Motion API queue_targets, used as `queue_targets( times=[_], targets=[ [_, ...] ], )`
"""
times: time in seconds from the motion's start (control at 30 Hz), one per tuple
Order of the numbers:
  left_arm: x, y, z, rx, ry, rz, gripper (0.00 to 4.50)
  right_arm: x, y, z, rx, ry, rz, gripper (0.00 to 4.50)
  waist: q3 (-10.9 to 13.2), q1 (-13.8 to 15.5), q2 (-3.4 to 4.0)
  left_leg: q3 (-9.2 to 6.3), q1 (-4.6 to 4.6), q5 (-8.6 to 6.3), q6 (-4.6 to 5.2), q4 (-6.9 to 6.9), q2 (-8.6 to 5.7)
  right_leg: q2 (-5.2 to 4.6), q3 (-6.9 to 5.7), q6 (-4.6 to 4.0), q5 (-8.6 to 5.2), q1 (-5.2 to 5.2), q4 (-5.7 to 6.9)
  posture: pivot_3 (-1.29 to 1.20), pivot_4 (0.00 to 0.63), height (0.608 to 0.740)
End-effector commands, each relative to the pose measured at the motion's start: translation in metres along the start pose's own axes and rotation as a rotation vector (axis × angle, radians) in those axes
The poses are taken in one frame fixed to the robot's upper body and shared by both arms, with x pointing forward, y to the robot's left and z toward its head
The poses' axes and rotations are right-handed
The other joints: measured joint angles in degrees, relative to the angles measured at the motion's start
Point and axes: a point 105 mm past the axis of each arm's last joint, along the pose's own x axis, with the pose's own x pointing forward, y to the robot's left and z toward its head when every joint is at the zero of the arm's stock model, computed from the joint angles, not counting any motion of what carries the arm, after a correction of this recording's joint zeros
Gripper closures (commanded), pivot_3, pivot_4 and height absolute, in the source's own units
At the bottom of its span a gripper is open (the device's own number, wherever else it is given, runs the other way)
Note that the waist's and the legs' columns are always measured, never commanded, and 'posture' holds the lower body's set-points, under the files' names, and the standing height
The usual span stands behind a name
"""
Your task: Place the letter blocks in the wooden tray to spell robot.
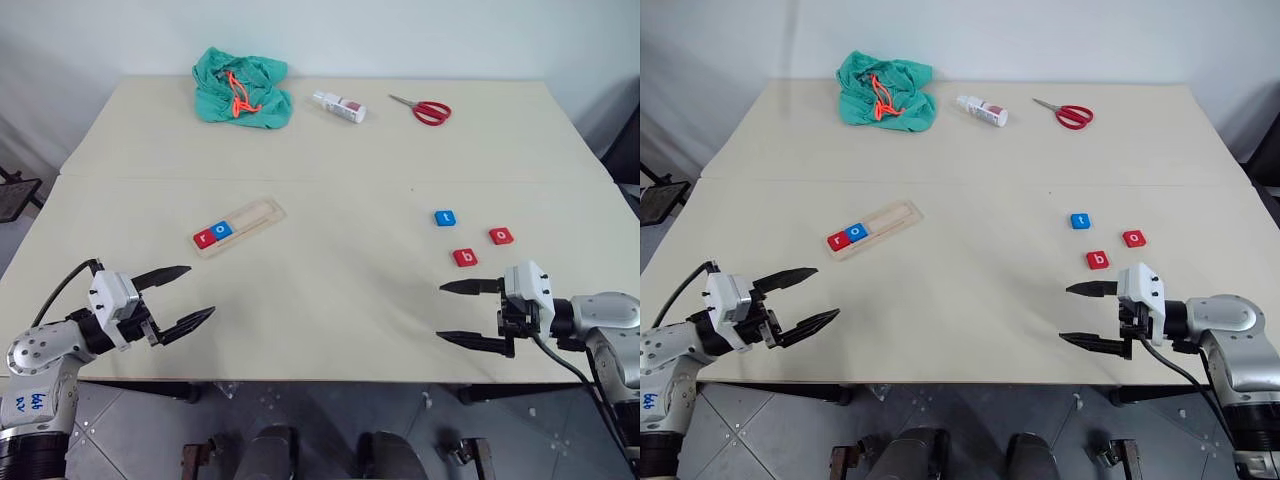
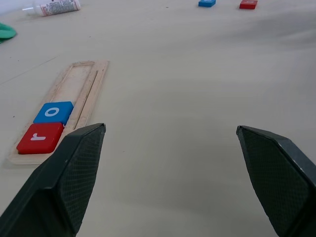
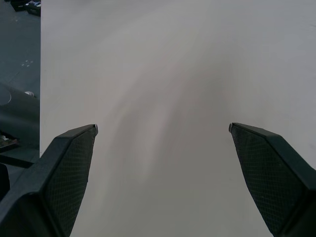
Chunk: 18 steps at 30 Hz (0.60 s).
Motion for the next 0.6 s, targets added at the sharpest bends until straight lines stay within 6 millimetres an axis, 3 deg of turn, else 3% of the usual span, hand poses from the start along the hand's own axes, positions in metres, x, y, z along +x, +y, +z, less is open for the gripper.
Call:
queue_targets(
  times=[0.03, 0.2, 0.6],
  targets=[
    [0.002, 0.000, 0.005, 0.046, -0.013, -0.014, 0.00, -0.004, -0.003, 0.007, -0.014, -0.030, -0.022, 0.03, 0.00, 0.00, 0.00, 0.00, 0.00, 0.00, 0.00, 0.00, 0.00, 0.00, 0.00, 0.00, 0.00, 0.00, 0.00, 0.00, 0.150, 0.740],
    [-0.003, 0.006, 0.005, 0.019, 0.016, 0.055, 0.00, -0.002, -0.006, 0.012, -0.019, -0.045, -0.021, 0.03, 0.00, 0.00, 0.00, 0.00, 0.00, 0.00, 0.00, 0.00, 0.00, 0.00, 0.00, 0.00, 0.00, 0.00, 0.00, 0.00, 0.150, 0.740],
    [-0.057, 0.006, -0.007, -0.074, 0.167, 0.151, 0.00, 0.000, -0.013, 0.021, -0.036, -0.055, -0.004, 0.03, 0.02, -0.05, 0.00, -0.01, 0.00, 0.00, 0.00, 0.04, 0.02, -0.01, 0.02, 0.00, 0.00, 0.01, 0.00, 0.00, 0.150, 0.740]
  ],
)
